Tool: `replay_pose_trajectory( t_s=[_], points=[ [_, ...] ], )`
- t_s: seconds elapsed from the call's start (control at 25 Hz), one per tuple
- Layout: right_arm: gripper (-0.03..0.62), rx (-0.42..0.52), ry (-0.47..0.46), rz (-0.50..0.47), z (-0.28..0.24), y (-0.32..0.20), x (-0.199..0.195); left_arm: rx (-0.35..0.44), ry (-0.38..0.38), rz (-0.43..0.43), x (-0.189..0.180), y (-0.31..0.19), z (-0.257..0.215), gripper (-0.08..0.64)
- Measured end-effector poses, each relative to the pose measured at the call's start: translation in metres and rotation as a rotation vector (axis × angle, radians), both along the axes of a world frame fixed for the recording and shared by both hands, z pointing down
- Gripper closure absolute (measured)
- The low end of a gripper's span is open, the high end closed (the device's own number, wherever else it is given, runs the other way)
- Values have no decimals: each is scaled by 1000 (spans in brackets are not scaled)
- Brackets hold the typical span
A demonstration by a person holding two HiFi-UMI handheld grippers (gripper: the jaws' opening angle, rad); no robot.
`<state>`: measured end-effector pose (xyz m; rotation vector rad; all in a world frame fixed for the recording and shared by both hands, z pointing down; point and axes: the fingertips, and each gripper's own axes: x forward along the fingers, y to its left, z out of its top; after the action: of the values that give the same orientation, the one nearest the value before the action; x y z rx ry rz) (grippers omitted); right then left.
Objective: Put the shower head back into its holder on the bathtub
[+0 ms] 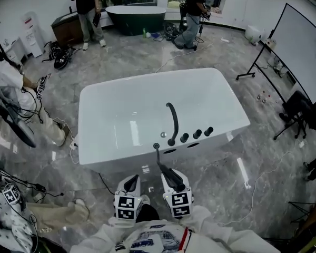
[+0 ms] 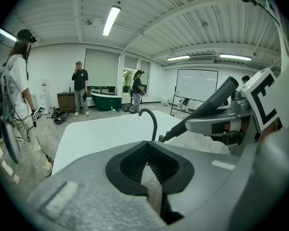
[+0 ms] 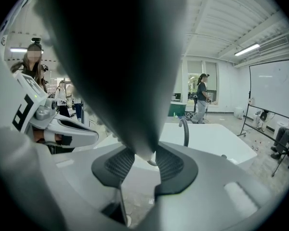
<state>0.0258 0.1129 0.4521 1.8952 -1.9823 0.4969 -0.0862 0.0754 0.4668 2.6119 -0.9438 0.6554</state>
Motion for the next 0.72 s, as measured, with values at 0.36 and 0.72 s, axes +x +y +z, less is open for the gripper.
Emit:
replay_pose_trajectory(
  t_s=[0.36,0.72],
  points=[
    [456,-30,12,54,5,-39,12,18,8,33,7,-50,-4,558],
    [456,-42,34,127,4,-60,24,8,29,104,23,-79,0,558]
  ],
)
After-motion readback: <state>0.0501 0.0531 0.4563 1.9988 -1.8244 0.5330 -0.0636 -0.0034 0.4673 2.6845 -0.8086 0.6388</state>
